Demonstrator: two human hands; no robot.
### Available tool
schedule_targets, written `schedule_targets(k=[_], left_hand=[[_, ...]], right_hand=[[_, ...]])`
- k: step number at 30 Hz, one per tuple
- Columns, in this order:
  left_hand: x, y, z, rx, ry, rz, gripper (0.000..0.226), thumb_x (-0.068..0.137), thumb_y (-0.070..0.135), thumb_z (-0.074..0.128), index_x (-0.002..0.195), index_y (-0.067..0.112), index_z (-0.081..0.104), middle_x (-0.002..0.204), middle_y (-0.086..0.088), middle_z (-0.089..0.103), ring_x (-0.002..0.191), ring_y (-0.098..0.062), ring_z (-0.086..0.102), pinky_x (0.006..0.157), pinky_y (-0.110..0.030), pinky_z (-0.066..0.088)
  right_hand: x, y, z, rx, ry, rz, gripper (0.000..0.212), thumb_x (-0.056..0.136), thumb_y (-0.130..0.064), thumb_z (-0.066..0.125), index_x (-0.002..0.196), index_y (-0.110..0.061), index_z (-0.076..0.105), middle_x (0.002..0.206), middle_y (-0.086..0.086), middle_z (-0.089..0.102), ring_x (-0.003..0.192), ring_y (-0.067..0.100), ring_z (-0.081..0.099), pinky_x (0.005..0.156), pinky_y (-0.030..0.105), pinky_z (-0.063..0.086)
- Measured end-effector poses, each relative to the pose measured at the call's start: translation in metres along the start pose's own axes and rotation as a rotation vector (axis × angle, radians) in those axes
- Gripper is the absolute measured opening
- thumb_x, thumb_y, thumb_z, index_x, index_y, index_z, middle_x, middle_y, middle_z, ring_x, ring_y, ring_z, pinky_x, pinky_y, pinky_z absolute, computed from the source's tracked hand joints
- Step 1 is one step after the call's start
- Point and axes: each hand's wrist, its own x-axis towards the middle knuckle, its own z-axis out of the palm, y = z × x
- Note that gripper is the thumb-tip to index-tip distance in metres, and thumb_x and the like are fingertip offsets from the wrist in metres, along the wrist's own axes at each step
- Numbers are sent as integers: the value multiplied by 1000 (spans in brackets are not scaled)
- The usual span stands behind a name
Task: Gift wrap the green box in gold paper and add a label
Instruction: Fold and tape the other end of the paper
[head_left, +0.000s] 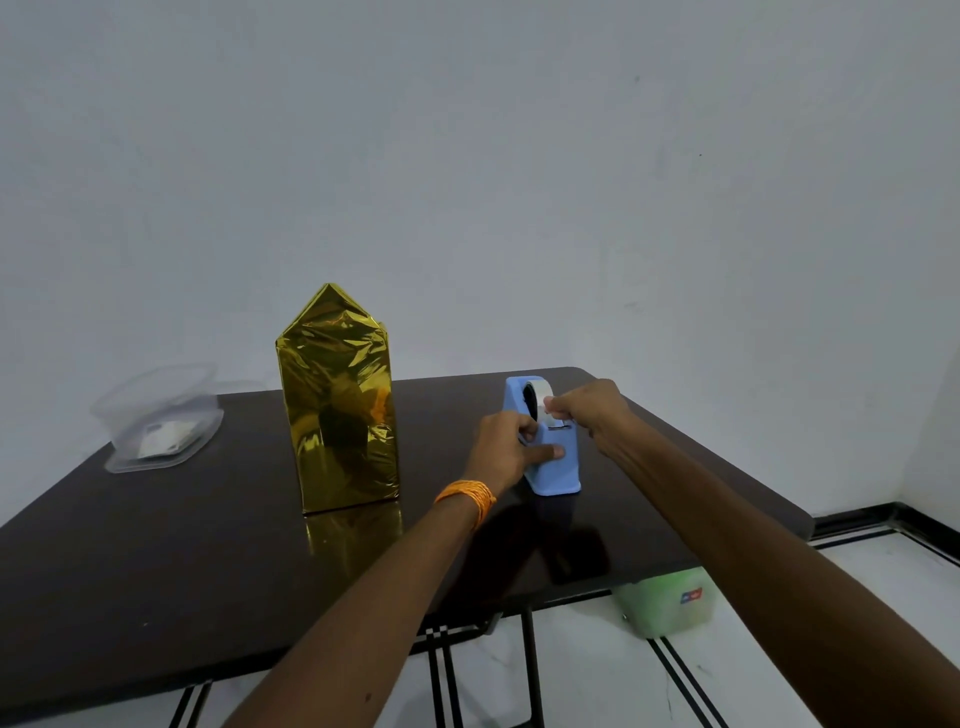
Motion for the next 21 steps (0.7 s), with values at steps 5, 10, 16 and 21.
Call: schedule_targets(k=[5,10,16,21], left_hand=[[0,2,0,11,5,-13,37,73,37,84,84,5,71,82,-8,65,72,-17,55,56,-21,38],[-3,1,3,-8,13,-22,36,74,35,83,74,4,65,71,-7,56,63,-18,47,51,-22,32],[-3,0,3,6,40,-11,38,72,38,84,78,4,68,82,-9,62,71,-16,51,56,-23,37],[-1,-3,4,28,38,-3,39,73,38,84,78,2,68,82,-9,62,72,-16,52,58,-24,38]], right_hand=[[-19,-5,-9,-6,26,-25,24,78,-13,79,89,8,73,80,12,65,58,14,48,52,27,38],[-38,12,-14,75,2,13,17,82,-10,76,86,6,73,71,10,65,42,6,43,39,19,32],[-41,35,-9,105,18,68,22,82,-14,78,90,6,74,82,16,70,36,5,42,37,20,32],[-39,35,-18,-288,5,-120,27,77,-16,79,57,-6,64,55,2,55,41,7,42,42,19,32]])
